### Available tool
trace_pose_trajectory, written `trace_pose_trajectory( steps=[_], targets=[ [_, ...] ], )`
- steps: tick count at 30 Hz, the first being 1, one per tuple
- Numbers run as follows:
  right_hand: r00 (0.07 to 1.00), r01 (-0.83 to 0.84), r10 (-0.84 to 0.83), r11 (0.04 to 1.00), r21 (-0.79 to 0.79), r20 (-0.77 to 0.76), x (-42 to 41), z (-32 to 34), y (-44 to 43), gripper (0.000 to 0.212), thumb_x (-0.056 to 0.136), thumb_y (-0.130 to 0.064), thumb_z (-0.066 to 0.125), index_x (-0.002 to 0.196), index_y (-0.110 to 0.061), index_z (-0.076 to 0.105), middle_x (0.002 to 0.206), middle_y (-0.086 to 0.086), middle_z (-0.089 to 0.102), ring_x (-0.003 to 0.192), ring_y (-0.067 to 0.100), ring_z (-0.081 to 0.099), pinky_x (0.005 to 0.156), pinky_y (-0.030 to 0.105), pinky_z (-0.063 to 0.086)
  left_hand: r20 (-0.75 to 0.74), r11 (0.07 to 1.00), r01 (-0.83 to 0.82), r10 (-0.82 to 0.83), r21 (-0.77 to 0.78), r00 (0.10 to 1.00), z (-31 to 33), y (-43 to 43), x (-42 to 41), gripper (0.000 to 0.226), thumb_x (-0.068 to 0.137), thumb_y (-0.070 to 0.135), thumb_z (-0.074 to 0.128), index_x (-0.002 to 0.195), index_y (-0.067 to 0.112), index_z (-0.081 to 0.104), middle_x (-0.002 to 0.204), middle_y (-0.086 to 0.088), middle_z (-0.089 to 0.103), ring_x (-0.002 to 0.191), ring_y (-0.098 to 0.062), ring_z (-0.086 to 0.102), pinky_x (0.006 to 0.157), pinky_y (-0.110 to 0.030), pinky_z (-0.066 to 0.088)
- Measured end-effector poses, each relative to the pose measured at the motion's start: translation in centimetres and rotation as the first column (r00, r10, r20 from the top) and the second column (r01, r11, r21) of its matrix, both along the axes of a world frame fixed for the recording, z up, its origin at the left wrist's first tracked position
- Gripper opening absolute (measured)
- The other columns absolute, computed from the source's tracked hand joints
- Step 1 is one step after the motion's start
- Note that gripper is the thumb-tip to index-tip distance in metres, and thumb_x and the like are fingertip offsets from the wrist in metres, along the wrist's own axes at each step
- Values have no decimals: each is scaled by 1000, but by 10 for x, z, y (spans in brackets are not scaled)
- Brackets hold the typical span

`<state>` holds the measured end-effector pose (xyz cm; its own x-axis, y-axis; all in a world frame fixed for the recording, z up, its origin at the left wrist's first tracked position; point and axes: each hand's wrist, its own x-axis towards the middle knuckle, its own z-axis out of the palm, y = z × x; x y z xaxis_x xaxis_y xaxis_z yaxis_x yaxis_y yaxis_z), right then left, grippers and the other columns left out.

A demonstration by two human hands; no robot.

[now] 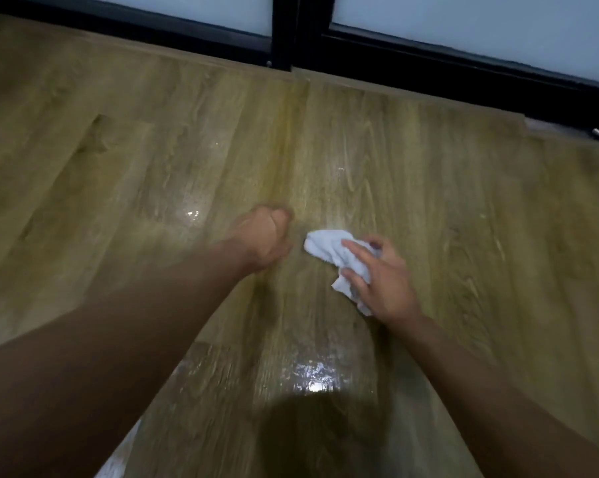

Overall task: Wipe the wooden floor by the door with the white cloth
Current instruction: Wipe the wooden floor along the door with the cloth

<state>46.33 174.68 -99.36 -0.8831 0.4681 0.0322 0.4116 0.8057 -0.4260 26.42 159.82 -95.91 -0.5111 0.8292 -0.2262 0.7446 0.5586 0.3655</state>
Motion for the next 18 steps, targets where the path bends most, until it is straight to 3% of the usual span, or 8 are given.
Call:
trace_pose_trajectory(
  steps=[4,7,10,13,15,18],
  targets=[
    [986,116,-128,986,117,105,-33,8,19,45,87,-44,46,131,-34,53,127,6,50,114,30,46,97,45,37,-18,951,202,-203,235,979,0,38,32,49,86,23,48,134,20,43,134,-5,53,121,-25,52,95,-35,46],
    [990,106,-118,985,138,81,-39,9,7,45,85,-26,55,129,-19,55,127,8,54,114,31,49,96,40,35,-117,955,271,-257,122,959,-2,65,48,44,83,31,40,126,22,40,120,-6,61,108,-32,60,85,-38,50],
    [999,52,-52,999,7,-10,4,-2,13,47,91,-31,52,135,-16,51,136,5,54,126,21,48,103,39,40,-337,930,368,-352,-18,873,2,81,66,36,91,33,45,124,16,45,112,-6,63,99,-29,63,72,-33,45],
    [993,98,-105,988,123,49,47,0,38,45,93,-46,46,137,-33,48,142,-2,48,129,18,44,101,44,41,-331,885,465,-446,-23,832,2,96,97,39,97,34,40,131,15,45,123,-5,59,108,-26,61,80,-35,47],
    [977,151,-178,966,208,119,46,6,63,44,93,-54,44,136,-44,45,141,-3,47,125,22,44,99,43,38,-317,905,415,-423,-96,849,6,111,96,37,101,30,36,131,14,49,128,-7,58,113,-27,59,86,-36,47],
    [964,163,-182,980,112,194,5,9,83,55,82,-50,48,134,-34,50,130,6,53,114,31,53,96,42,43,-300,929,298,-355,-219,885,23,142,80,30,100,25,41,123,14,57,124,-11,61,115,-30,58,91,-36,46]
  ],
)
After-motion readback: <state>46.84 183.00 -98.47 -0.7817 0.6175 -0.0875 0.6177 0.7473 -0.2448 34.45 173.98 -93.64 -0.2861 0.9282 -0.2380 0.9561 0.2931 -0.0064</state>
